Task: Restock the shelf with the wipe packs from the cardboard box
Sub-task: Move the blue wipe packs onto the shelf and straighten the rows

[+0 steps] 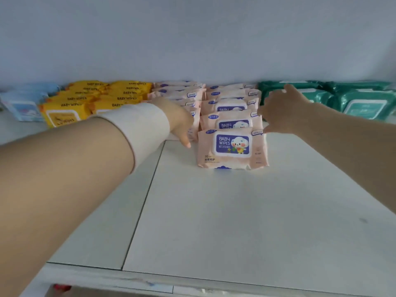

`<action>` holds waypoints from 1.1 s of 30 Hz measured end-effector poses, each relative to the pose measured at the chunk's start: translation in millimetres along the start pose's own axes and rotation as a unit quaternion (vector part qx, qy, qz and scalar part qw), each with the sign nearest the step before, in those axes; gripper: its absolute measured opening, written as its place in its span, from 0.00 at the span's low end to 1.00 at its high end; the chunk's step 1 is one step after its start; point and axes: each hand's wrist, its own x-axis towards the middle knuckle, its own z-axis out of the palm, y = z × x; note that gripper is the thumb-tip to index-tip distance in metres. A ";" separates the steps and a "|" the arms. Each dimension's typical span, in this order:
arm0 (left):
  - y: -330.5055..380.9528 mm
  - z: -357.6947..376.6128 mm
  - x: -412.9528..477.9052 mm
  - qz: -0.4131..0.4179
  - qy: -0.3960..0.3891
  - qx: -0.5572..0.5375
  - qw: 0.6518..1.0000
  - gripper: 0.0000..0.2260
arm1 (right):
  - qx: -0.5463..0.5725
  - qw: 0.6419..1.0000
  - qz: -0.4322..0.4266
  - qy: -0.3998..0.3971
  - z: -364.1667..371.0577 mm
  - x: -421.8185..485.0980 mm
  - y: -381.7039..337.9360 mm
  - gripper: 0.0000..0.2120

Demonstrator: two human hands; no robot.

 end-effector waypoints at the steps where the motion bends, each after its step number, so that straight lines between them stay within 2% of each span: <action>1: 7.1 2.7 0.2 0.004 -0.001 -0.024 1.000 0.32 | 0.005 1.000 0.000 -0.005 7.5 -6.3 3.9 0.26; 5: 28.1 14.9 10.0 0.020 0.034 -0.120 0.992 0.35 | 0.107 0.994 0.013 0.009 32.0 -16.9 -3.0 0.36; 8: 39.6 23.9 22.0 0.022 0.097 -0.208 0.973 0.37 | 0.264 0.963 0.047 0.015 46.0 -12.2 -22.8 0.46; 10: 49.3 30.2 28.1 0.011 0.124 -0.250 0.960 0.38 | 0.397 0.914 0.081 -0.011 56.0 -5.6 -34.7 0.52; 12: 56.7 38.3 35.8 0.002 0.141 -0.271 0.952 0.40 | 0.514 0.849 0.119 -0.033 68.6 1.5 -44.0 0.53; 16: 54.7 46.5 48.4 -0.002 0.168 -0.317 0.934 0.45 | 0.658 0.720 0.217 -0.040 91.8 12.3 -47.9 0.49; 17: 53.1 45.6 50.3 -0.002 0.178 -0.311 0.934 0.47 | 0.675 0.700 0.231 -0.036 95.7 14.9 -46.9 0.46; 18: 51.4 43.9 53.1 -0.004 0.193 -0.290 0.937 0.49 | 0.677 0.696 0.237 -0.023 98.2 17.6 -45.4 0.42; 20: 47.6 39.0 59.5 -0.004 0.227 -0.222 0.948 0.50 | 0.659 0.714 0.238 0.009 100.5 23.6 -42.8 0.36; 22: 43.4 33.7 65.7 0.006 0.251 -0.178 0.952 0.49 | 0.654 0.716 0.241 0.028 102.7 30.3 -42.2 0.37; 24: 39.8 28.8 72.0 0.018 0.245 -0.157 0.957 0.49 | 0.680 0.692 0.243 0.020 105.6 34.8 -42.4 0.42; 27: 37.6 21.8 77.8 0.046 0.220 -0.150 0.963 0.48 | 0.745 0.632 0.215 -0.002 109.0 39.2 -43.4 0.45; 30: 36.9 15.5 79.3 0.077 0.226 -0.184 0.953 0.50 | 0.757 0.622 0.200 -0.018 110.8 42.9 -42.5 0.46; 33: 37.2 10.9 78.8 0.090 0.246 -0.163 0.951 0.53 | 0.759 0.623 0.188 0.003 116.3 41.2 -43.5 0.47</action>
